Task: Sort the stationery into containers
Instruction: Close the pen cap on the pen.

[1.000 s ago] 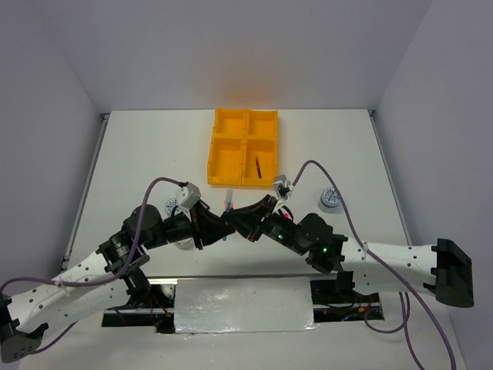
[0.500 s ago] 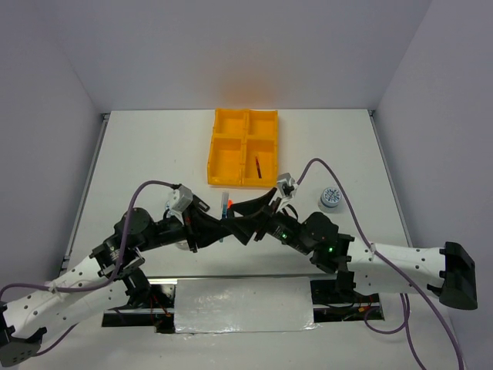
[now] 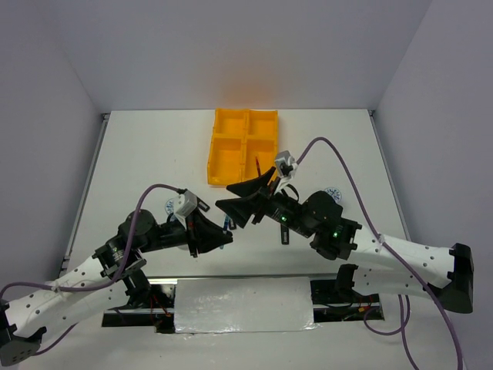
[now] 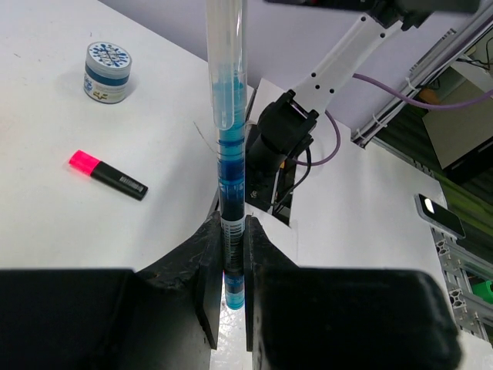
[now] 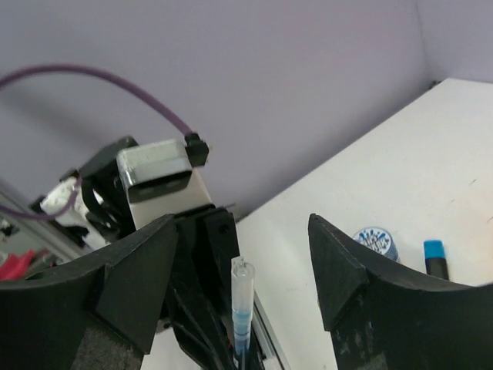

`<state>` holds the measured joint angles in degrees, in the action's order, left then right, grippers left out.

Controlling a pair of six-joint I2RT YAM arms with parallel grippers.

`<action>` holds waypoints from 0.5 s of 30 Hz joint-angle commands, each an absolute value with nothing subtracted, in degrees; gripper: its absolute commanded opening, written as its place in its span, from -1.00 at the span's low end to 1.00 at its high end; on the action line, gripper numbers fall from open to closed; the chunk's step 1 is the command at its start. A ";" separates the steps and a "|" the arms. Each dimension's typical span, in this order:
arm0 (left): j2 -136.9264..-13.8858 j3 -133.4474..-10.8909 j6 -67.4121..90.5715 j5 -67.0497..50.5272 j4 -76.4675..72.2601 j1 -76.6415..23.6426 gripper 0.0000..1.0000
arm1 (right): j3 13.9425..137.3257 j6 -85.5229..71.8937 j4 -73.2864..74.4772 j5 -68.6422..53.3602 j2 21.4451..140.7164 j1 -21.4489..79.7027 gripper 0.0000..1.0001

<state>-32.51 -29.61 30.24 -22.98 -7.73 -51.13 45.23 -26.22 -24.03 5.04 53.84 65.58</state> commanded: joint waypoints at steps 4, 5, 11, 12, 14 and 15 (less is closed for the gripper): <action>-32.26 -30.32 29.62 -24.26 -10.20 -51.77 -1.00 | 47.20 -25.31 -23.29 -1.32 55.55 65.48 0.25; -32.26 -30.32 29.71 -24.26 -10.28 -51.68 -1.00 | 46.94 -25.40 -24.07 -1.49 55.46 65.39 0.14; -32.70 -30.67 29.44 -24.08 -9.58 -51.86 -1.00 | 46.05 -25.58 -25.23 -1.67 55.02 65.39 -0.25; -32.70 -30.76 29.36 -23.91 -9.41 -52.03 -1.00 | 46.23 -25.58 -25.14 -1.76 55.02 65.39 -0.38; -32.52 -30.94 29.18 -23.56 -9.23 -52.03 -1.00 | 46.14 -25.66 -25.22 -1.93 55.28 65.39 -0.69; -32.52 -31.02 29.18 -23.29 -9.14 -52.03 -1.00 | 46.06 -25.75 -25.22 -2.02 55.28 65.48 -0.72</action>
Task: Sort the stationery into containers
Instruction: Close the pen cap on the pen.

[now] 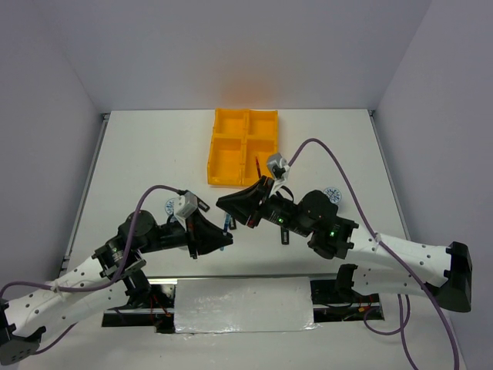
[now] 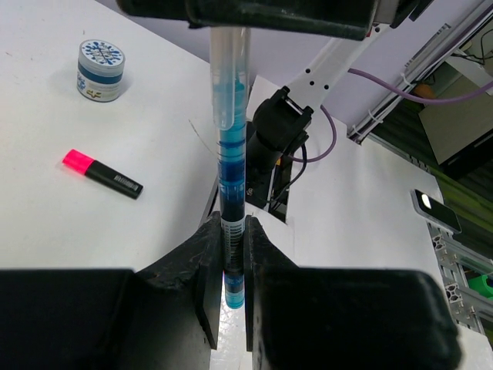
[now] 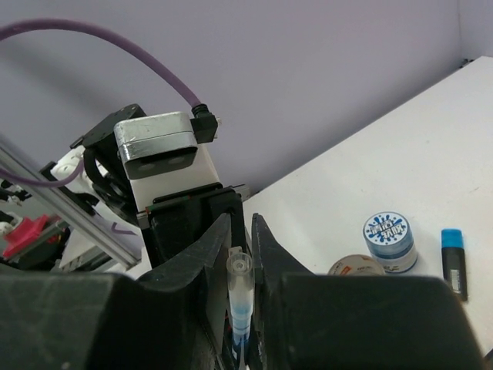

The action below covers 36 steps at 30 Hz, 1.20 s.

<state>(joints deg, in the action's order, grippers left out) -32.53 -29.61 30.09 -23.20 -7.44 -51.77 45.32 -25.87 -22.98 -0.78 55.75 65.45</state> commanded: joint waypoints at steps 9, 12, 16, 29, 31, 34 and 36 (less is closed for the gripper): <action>-32.87 -36.64 27.16 -21.89 -7.56 -52.03 -1.00 | 42.11 -27.51 -27.68 -2.90 56.07 65.39 -1.00; -32.78 -39.63 25.75 -20.48 -8.08 -52.03 -1.00 | 38.51 -29.44 -31.19 -2.37 56.95 65.39 -1.00; -34.36 -44.37 24.18 -21.00 -10.10 -51.94 -1.00 | 35.42 -31.20 -34.98 -3.16 58.88 65.57 -1.00; -41.83 -60.11 15.83 -21.36 -4.05 -51.94 -1.00 | 24.88 -35.07 -44.29 -3.87 70.04 67.76 -1.00; -43.41 -62.48 14.68 -20.92 -2.11 -51.86 -1.00 | 24.44 -34.98 -45.00 -3.61 71.98 68.81 -1.00; -45.08 -64.94 14.06 -21.44 -1.50 -51.07 -1.00 | 24.08 -35.33 -46.22 -2.55 75.05 70.05 -1.00; -46.31 -66.79 14.06 -22.06 -1.14 -49.93 -1.00 | 23.47 -35.77 -48.32 -1.76 78.21 71.28 -1.00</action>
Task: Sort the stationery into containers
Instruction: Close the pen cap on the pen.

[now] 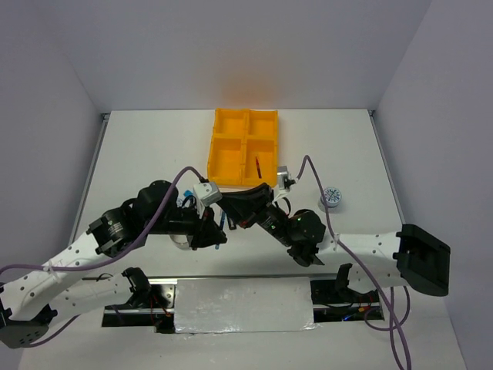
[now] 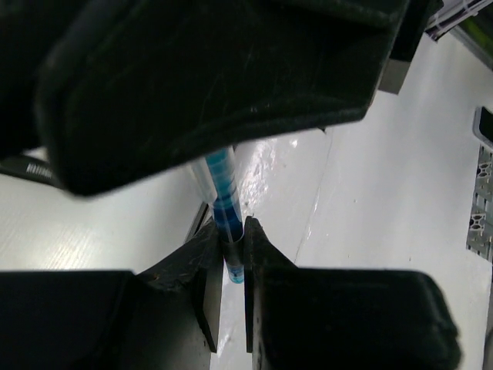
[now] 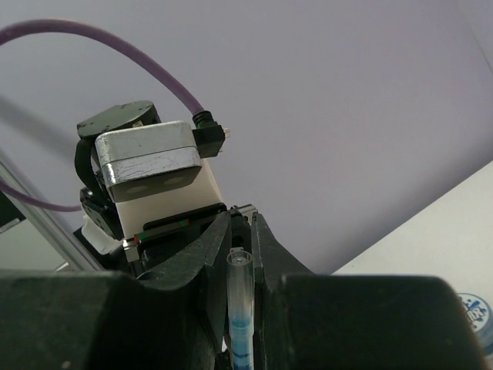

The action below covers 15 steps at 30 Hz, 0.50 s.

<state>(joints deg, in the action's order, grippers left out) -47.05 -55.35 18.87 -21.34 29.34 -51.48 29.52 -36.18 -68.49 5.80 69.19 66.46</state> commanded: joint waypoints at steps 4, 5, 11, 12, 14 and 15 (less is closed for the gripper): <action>-47.55 -69.34 13.97 -24.60 -0.35 -47.46 -1.00 | 21.10 -38.22 -54.04 -1.14 83.40 72.33 -1.00; -47.98 -69.78 13.97 -25.39 -0.18 -46.50 -1.00 | 20.22 -38.58 -55.79 -1.14 85.06 72.42 -1.00; -47.38 -69.79 14.41 -27.07 0.71 -43.95 -1.00 | 18.90 -39.20 -57.04 -0.26 86.84 72.86 -1.00; -47.03 -69.35 14.59 -26.64 0.53 -43.51 -1.00 | 19.24 -38.68 -56.69 -0.18 86.84 73.12 -1.00; -45.88 -68.30 16.16 -27.15 -2.71 -41.85 -1.00 | 20.12 -38.50 -55.03 1.48 86.92 74.78 -1.00; -45.70 -67.86 16.95 -27.77 -3.94 -41.14 -1.00 | 20.47 -38.58 -55.02 1.58 87.27 75.23 -1.00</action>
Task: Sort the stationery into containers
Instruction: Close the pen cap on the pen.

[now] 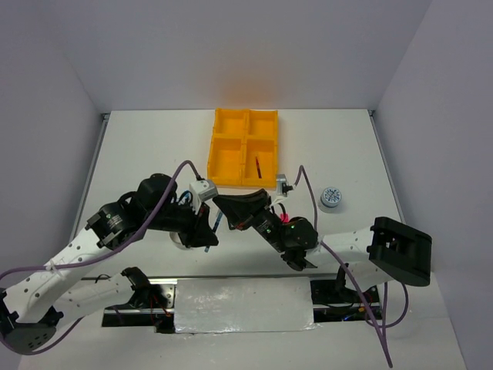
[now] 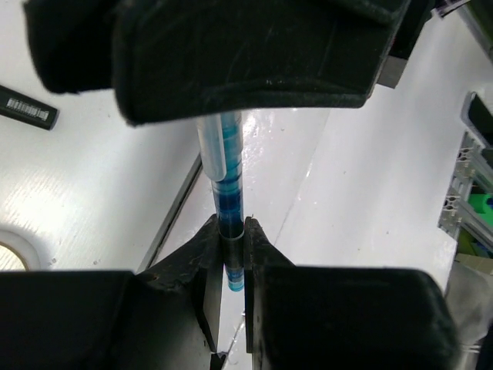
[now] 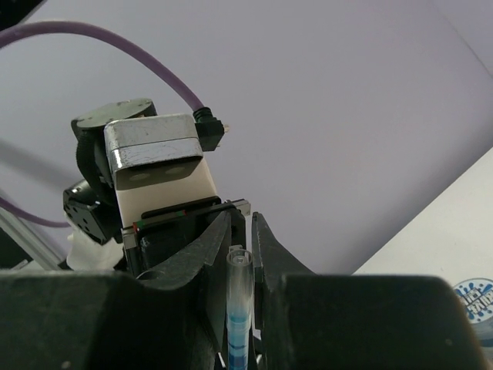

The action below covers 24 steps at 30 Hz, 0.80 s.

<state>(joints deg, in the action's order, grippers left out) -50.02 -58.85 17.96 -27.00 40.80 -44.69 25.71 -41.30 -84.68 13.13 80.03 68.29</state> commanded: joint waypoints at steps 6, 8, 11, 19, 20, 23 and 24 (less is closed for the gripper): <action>-46.93 -65.40 21.35 -30.85 -9.58 -37.80 -1.00 | 20.39 -40.08 -58.19 1.32 89.39 76.29 -1.00; -46.23 -64.43 22.06 -31.81 -10.28 -35.96 -1.00 | 19.87 -39.90 -57.57 1.93 87.55 76.38 -1.00; -46.49 -63.81 20.57 -33.74 -8.18 -35.68 -1.00 | 19.42 -39.03 -53.02 3.16 82.11 76.38 -1.00; -38.42 -44.33 24.96 -37.36 -17.57 -36.74 -1.00 | 26.62 -33.93 -31.32 6.76 64.61 76.38 -1.00; -37.71 -43.17 25.13 -36.83 -17.93 -36.83 -1.00 | 27.85 -33.49 -29.98 7.03 63.64 76.38 -1.00; -36.13 -39.73 25.66 -36.04 -19.25 -37.09 -1.00 | 29.70 -32.17 -26.20 7.47 60.91 76.20 -0.93; -35.78 -39.12 25.66 -36.21 -19.51 -37.26 -1.00 | 30.05 -31.82 -25.41 7.47 60.04 76.38 -0.79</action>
<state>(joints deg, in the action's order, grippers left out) -37.58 -37.23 24.27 -42.57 7.03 -38.50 31.14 -33.85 -47.88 17.58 59.61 72.55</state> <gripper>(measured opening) 0.236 0.205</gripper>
